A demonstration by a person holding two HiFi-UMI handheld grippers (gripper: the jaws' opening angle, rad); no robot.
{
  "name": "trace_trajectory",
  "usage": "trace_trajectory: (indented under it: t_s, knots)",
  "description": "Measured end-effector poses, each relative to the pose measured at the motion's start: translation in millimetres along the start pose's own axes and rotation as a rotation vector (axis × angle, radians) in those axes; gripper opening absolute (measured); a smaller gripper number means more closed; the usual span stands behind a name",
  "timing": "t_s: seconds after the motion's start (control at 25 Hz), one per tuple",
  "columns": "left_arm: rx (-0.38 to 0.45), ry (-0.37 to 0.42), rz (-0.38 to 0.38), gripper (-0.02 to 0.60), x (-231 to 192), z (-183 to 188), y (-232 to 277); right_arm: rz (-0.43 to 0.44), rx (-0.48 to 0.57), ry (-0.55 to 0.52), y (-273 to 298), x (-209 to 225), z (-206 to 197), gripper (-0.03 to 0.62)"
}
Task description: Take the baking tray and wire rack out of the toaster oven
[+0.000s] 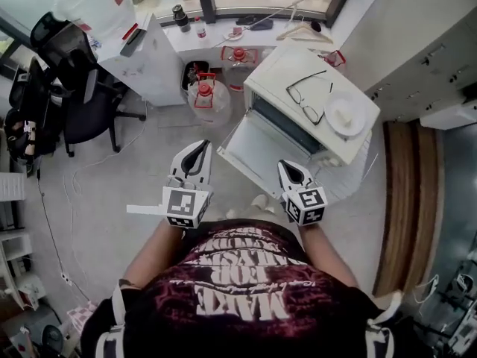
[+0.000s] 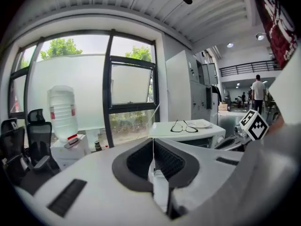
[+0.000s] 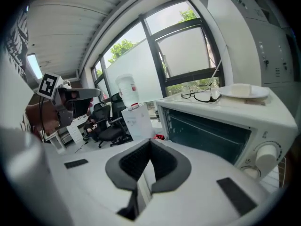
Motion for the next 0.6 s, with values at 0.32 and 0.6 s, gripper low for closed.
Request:
trace_trajectory:
  t_s: [0.32, 0.6]
  knots:
    - [0.036, 0.017, -0.268, 0.011, -59, 7, 77, -0.265, 0.062, 0.152, 27, -12, 7, 0.003]
    - [0.07, 0.047, -0.457, 0.011, -125, 14, 112, -0.463, 0.201, 0.299, 71, -38, 22, 0.003]
Point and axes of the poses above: the fingertips, and each gripper's own axes: y forward along the fingers, x to its right, z out of its top, the point moved 9 cm from there along -y, backward along the fingers, and after that the axes turned 5 degrees about x, right-handed, at the moved point
